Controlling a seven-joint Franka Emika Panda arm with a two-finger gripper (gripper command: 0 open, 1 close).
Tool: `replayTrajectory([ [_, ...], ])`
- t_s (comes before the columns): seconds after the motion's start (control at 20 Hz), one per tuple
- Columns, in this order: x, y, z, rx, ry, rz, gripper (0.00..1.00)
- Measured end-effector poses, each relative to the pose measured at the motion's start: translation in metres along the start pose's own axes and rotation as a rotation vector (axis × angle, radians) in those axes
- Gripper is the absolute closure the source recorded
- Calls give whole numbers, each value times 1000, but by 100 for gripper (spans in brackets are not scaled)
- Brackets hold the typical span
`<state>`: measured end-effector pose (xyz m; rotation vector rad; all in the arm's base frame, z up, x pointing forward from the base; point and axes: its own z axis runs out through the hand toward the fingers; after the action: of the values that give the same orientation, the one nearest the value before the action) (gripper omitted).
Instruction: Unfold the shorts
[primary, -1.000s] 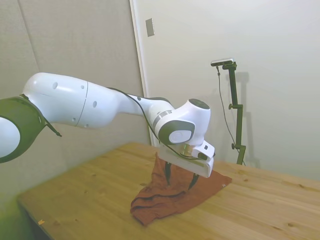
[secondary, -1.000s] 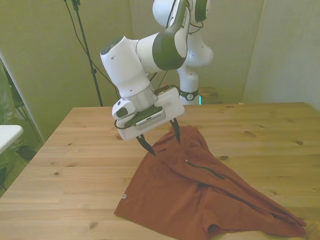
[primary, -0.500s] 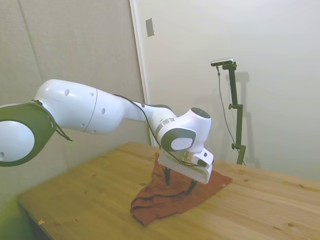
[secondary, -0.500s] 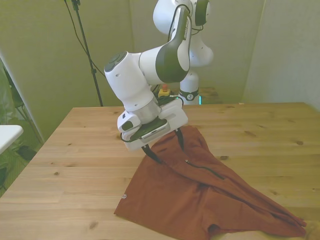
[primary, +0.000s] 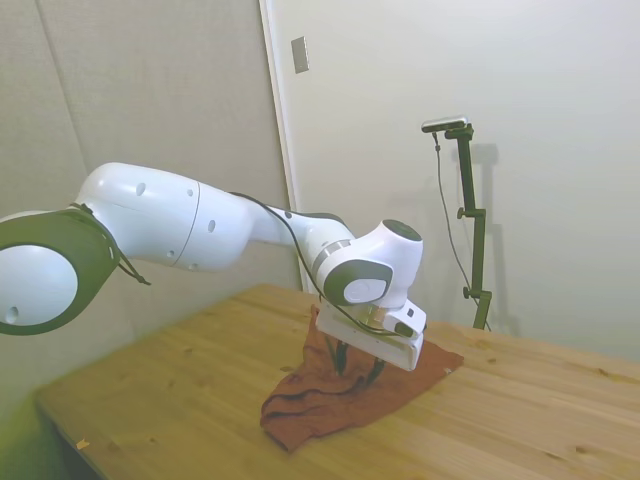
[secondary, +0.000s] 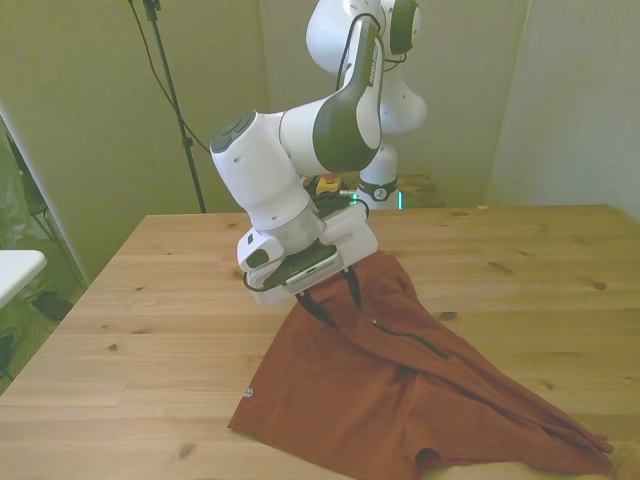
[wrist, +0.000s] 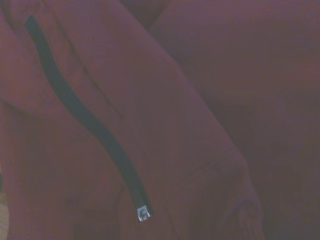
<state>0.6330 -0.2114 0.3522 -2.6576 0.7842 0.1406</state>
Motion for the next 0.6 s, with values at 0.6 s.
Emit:
replayTrajectory([
  [0.6, 2, -4, -9, 3, 15, -1, 100],
])
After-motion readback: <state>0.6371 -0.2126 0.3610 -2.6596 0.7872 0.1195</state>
